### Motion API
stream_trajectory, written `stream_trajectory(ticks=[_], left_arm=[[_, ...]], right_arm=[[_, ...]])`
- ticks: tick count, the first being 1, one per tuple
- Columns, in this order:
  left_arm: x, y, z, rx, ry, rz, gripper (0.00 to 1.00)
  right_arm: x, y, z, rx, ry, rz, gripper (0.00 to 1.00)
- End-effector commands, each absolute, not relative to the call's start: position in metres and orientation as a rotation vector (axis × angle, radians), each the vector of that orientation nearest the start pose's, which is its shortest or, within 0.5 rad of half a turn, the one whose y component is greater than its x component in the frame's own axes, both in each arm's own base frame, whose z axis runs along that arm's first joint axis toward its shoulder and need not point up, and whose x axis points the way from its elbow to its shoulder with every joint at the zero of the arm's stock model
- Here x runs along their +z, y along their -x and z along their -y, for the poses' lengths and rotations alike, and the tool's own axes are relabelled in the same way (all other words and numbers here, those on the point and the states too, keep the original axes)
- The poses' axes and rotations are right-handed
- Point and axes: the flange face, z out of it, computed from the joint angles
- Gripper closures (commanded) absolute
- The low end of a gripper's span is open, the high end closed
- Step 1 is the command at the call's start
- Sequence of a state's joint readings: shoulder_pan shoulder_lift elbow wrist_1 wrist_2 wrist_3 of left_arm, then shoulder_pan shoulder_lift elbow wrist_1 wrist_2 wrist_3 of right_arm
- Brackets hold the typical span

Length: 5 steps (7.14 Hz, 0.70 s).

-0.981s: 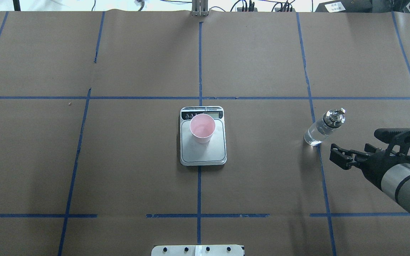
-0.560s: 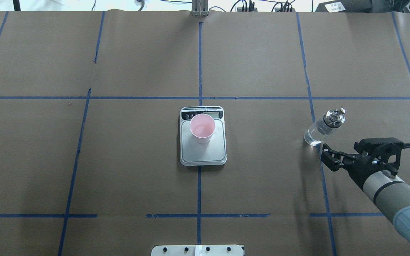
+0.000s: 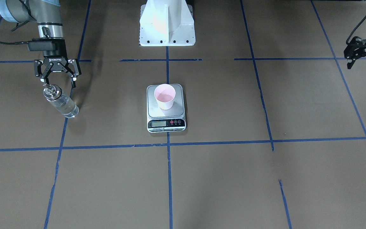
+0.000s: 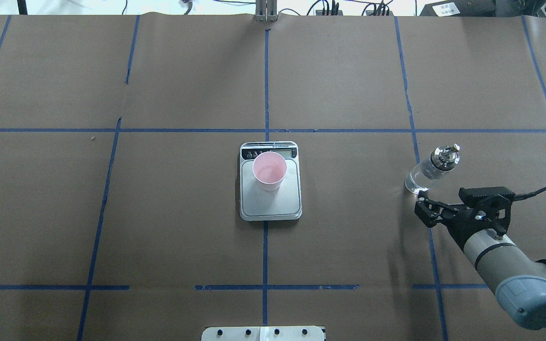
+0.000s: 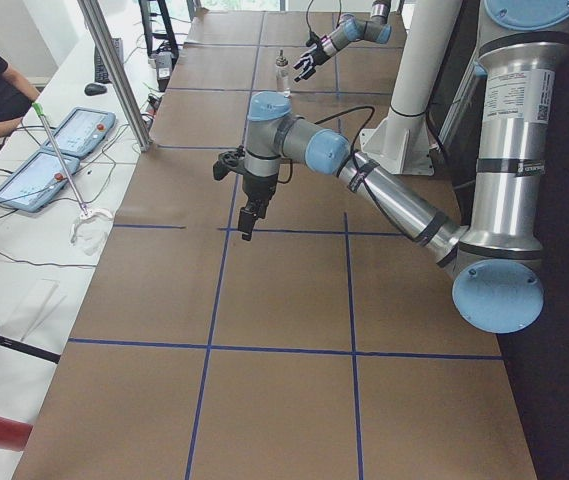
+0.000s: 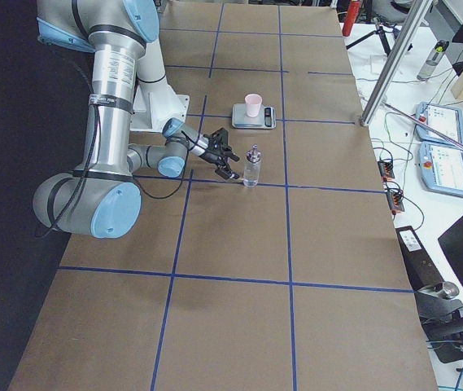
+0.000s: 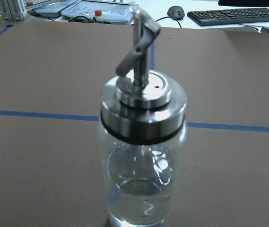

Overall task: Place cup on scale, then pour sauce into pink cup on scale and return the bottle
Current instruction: 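Move the right gripper in to the glass bottle's side while the left arm retracts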

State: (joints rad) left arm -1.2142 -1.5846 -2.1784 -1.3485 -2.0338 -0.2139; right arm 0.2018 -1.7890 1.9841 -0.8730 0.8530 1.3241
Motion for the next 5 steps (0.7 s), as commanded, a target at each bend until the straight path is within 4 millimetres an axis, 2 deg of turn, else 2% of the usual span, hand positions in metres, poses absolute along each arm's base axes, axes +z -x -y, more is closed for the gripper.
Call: stream_trajectory(ticks=[1,4,5], left_arm=[[0.404,-0.070,0.455,0.227,-0.252,-0.547,0.00],[0.404,-0.068,0.455,0.229,-0.255,-0.545,0.00],[0.404,-0.068,0.455,0.229,-0.253,-0.545,0.00]], right_arm=[[0.482,0.377,0.281,0.268,-0.849,0.658,0.00],[0.486,0.379,0.283,0.240,-0.877,0.628,0.00],[0.483,0.387,0.291,0.235,-0.889,0.623,0.00]])
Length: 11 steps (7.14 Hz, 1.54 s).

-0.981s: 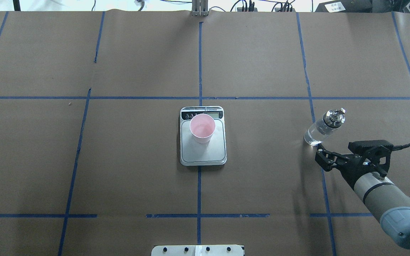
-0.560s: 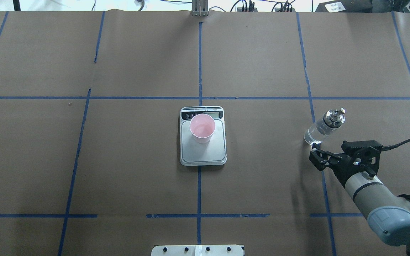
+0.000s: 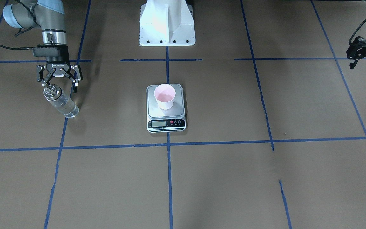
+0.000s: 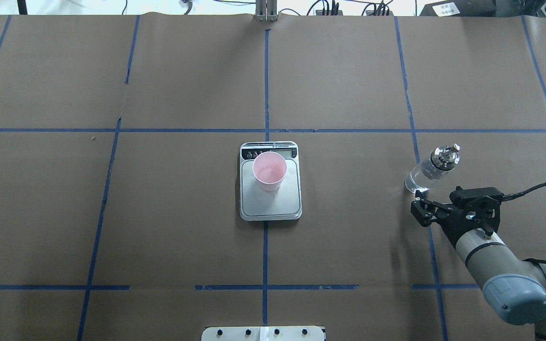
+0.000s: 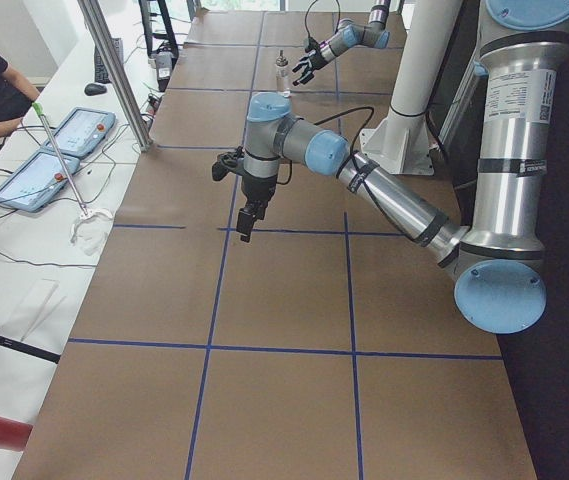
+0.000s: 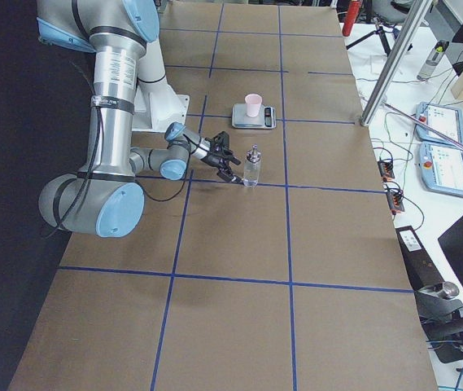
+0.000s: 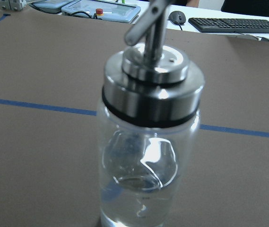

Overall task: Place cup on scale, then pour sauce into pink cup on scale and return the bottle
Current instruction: 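Move the right gripper in to the glass bottle's side while the left arm retracts, then grasp the glass bottle with the right gripper and lift it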

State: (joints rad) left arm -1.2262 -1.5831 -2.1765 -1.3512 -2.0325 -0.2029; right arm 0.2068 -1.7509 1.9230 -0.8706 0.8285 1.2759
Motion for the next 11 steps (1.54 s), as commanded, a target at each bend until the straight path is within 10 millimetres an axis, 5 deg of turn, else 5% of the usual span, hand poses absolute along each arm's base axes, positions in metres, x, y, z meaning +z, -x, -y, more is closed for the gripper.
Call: stream_trajectory(ticks=[1,5,11], left_arm=[[0.403,-0.068,0.455,0.229,-0.255,-0.545,0.00],[0.398,-0.066,0.455,0.214,-0.261,-0.551,0.00],[0.396,-0.059,0.458,0.190,-0.261,-0.551,0.00]], right_arm=[[0.479,0.398,0.299,0.248,-0.896,0.628,0.00],[0.480,0.384,0.320,0.244,-0.922,0.583,0.00],[0.471,0.388,0.339,0.257,-0.922,0.584,0.03]])
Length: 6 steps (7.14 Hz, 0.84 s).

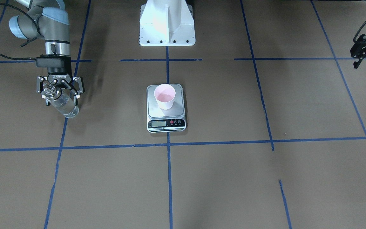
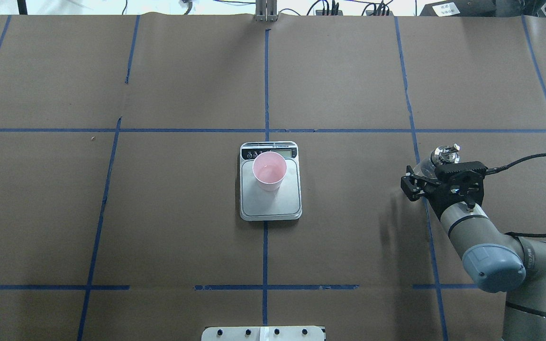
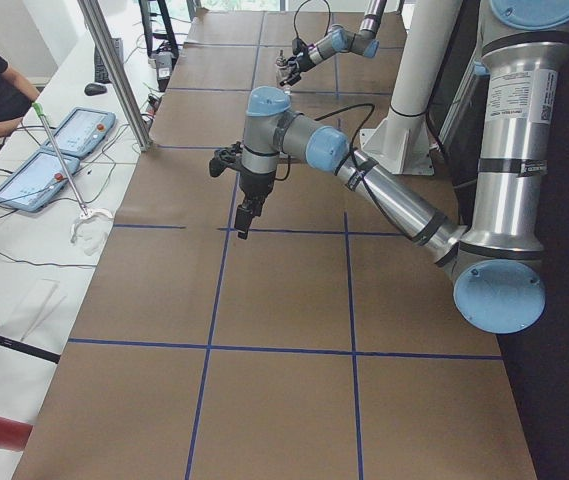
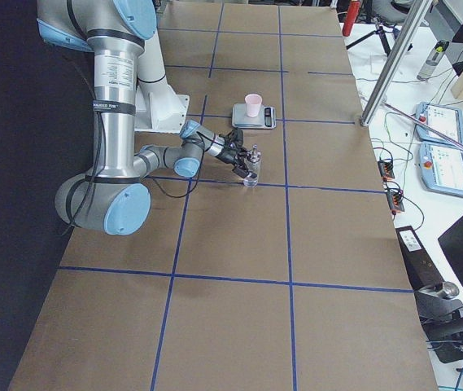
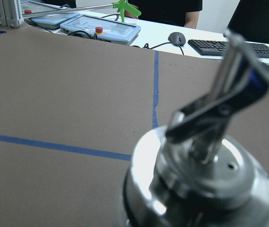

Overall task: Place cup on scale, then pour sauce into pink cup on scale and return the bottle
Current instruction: 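Grasp the glass bottle with the right gripper and lift it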

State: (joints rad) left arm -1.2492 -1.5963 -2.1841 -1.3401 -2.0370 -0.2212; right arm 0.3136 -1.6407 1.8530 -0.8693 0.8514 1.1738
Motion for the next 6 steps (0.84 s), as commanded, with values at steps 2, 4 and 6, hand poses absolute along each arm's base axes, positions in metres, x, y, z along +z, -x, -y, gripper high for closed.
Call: stream_trajectory(ticks=[2,4,6], left_arm=[[0.388,-0.060,0.459,0.123,-0.255,-0.566,0.00],[0.386,-0.060,0.458,0.122,-0.258,-0.567,0.00],[0.383,-0.060,0.459,0.123,-0.264,-0.568,0.00]], right_arm=[[0.472,0.385,0.344,0.259,-0.909,0.588,0.75],[0.453,0.374,0.353,0.268,-0.883,0.658,1.00],[0.415,0.335,0.377,0.179,-0.931,0.655,1.00]])
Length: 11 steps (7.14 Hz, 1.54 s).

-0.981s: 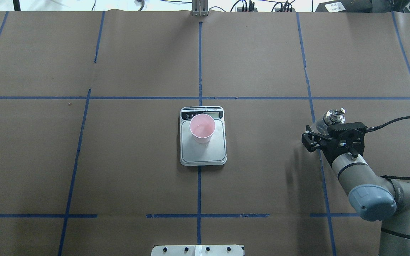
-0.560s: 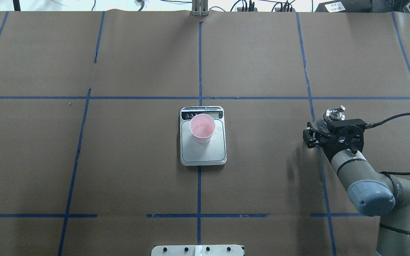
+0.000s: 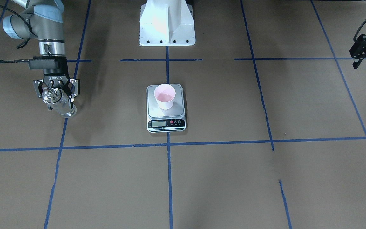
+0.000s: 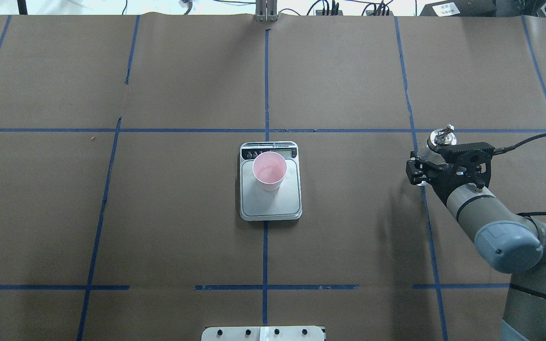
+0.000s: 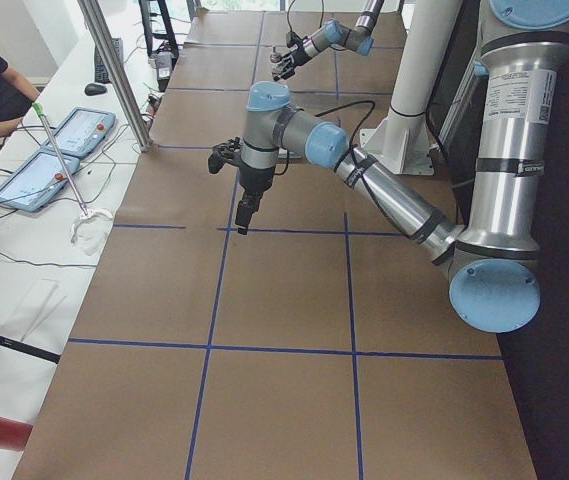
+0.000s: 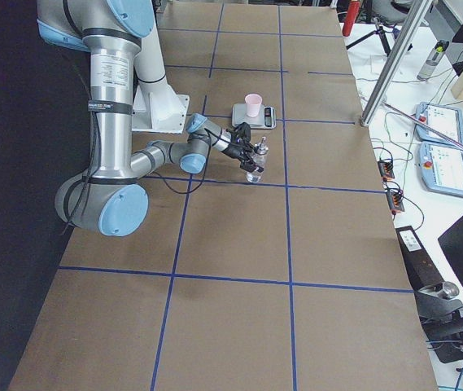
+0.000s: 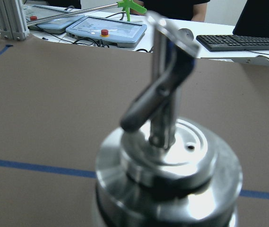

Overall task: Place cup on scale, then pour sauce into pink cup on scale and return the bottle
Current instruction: 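Grasp the glass bottle with the right gripper and lift it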

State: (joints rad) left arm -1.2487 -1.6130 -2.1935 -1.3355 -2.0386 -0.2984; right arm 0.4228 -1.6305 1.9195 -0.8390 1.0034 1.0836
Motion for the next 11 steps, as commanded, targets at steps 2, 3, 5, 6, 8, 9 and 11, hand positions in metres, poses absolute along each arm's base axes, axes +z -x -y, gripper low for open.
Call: stream_trajectory(ticks=[2,3,5,6,8,9,11], left_arm=[[0.383,-0.060,0.459,0.125,-0.264,-0.570,0.00],[0.389,-0.059,0.456,0.136,-0.256,-0.567,0.00],[0.400,-0.041,0.456,0.219,-0.281,-0.542,0.00],[0.419,-0.014,0.465,0.250,-0.285,-0.516,0.00],[0.499,0.040,0.484,0.430,-0.246,-0.559,0.00],[0.532,0.062,0.491,0.443,-0.257,-0.560,0.00],[0.608,0.078,0.486,0.413,-0.282,-0.650,0.00]], right_arm=[[0.366,0.311,0.407,0.108,-0.972,0.633,1.00],[0.318,0.307,0.430,0.072,-0.988,0.616,1.00],[0.292,0.313,0.432,0.028,-1.033,0.615,1.00],[0.281,0.311,0.436,-0.030,-1.099,0.549,1.00],[0.279,0.315,0.433,-0.124,-1.188,0.386,1.00],[0.279,0.334,0.421,-0.150,-1.223,0.321,1.00],[0.274,0.358,0.407,-0.262,-1.260,0.156,1.00]])
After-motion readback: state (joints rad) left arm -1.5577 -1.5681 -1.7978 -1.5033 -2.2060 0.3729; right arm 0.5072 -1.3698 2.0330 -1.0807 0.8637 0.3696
